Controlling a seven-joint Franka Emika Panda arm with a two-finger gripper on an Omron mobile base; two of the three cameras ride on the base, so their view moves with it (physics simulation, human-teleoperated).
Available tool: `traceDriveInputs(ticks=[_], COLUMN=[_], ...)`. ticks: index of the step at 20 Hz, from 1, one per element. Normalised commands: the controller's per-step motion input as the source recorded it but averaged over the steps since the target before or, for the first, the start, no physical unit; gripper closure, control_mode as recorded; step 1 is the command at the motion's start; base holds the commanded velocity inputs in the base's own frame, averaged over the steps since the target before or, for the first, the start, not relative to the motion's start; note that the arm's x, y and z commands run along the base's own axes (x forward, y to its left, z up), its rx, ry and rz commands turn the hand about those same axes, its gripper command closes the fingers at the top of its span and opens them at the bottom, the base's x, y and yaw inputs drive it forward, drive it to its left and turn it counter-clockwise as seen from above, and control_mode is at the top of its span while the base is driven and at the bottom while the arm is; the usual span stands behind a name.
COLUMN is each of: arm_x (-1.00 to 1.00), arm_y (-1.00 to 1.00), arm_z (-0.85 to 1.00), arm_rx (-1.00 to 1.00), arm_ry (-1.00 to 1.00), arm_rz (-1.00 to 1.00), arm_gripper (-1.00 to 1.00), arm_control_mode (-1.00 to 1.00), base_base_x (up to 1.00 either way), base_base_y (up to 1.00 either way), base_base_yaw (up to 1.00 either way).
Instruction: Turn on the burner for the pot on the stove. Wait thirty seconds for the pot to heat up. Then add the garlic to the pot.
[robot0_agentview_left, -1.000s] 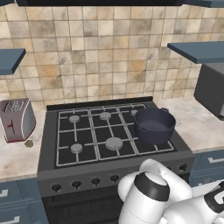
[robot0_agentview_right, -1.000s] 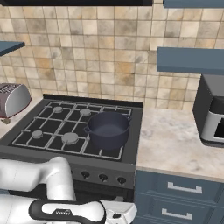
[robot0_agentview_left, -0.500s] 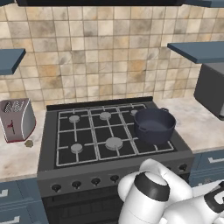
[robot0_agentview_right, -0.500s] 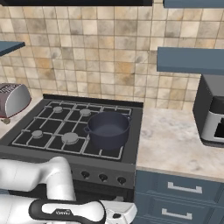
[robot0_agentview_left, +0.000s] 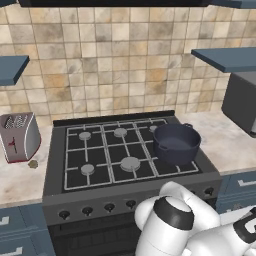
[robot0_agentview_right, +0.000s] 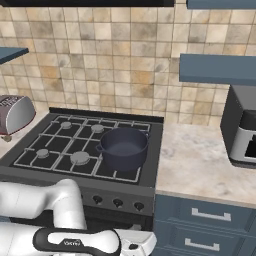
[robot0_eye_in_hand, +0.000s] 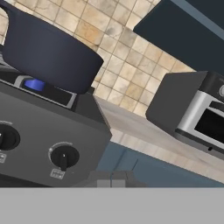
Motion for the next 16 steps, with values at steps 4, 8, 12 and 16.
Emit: traceDriveInputs(ticks=[4, 8, 12, 16], arm_x=[0.00, 0.00, 0.00, 0.00], arm_y=[0.00, 0.00, 0.00, 0.00], arm_z=[0.00, 0.00, 0.00, 0.00], arm_rx=[0.00, 0.00, 0.00, 0.00], arm_ry=[0.00, 0.00, 0.00, 0.00], arm_rz=[0.00, 0.00, 0.00, 0.00], arm_gripper=[1.00, 1.00, 1.00, 1.00], arm_control_mode=[-1.00, -1.00, -1.00, -1.00], base_base_x=[0.00, 0.00, 0.00, 0.00], base_base_y=[0.00, 0.00, 0.00, 0.00], base_base_yaw=[0.00, 0.00, 0.00, 0.00])
